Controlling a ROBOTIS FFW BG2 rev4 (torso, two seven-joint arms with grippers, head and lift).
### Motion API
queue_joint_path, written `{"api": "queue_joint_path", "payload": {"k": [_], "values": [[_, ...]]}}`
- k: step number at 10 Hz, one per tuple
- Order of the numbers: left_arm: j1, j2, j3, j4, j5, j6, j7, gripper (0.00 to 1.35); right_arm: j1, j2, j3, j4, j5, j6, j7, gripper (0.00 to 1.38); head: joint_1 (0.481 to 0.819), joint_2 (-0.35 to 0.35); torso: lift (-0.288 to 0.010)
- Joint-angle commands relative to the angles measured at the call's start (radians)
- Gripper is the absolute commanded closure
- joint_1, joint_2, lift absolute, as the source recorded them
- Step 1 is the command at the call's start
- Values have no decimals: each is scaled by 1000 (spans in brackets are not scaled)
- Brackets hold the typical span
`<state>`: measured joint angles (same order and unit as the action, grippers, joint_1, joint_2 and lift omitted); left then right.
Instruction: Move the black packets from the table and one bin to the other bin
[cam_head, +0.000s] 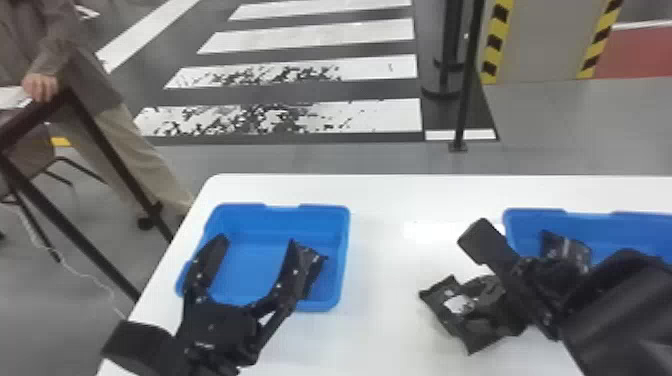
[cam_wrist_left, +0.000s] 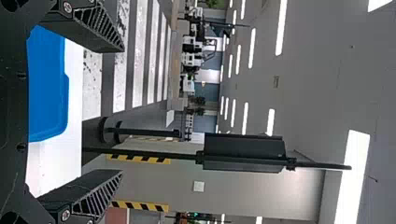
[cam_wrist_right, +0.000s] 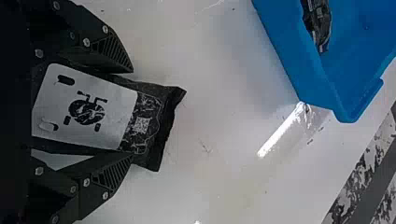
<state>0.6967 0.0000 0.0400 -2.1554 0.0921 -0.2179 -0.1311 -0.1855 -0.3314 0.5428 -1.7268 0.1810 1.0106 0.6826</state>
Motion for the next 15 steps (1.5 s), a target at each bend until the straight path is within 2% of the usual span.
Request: {"api": "queue_joint_path", "payload": {"k": [1,3,7,9,11,12,14,15], "values": [[-2,-3,0,2,2,-3,1,104,-4,0,4,-2,-4,8,0,857,695,180,-110],[-2,-3,0,7,2,-8,1,104,-4,0,6,-15,2,20,-3,1018,695,181,-110],[3,-3,4,7,2,-18,-1,104,28,-3,-24,-120,2,18,-17,1029,695,190,-110],[5,-3,6,7,2,-23,1,104,87,-5,-118,-235,10,-7,-37,1029,695,197,-110],[8,-3,8,7,2,-28,-1,104,178,5,-282,-353,48,-14,-61,1029,695,178,-110],[8,-3,10,7,2,-30,-1,104,205,9,-345,-390,78,-12,-63,1029,695,145,-110],[10,-3,10,7,2,-35,-1,104,247,18,-457,-407,128,-9,-63,1029,695,54,-110],[10,-3,10,7,2,-35,1,104,249,20,-493,-366,132,-9,-64,1029,695,34,-110]]}}
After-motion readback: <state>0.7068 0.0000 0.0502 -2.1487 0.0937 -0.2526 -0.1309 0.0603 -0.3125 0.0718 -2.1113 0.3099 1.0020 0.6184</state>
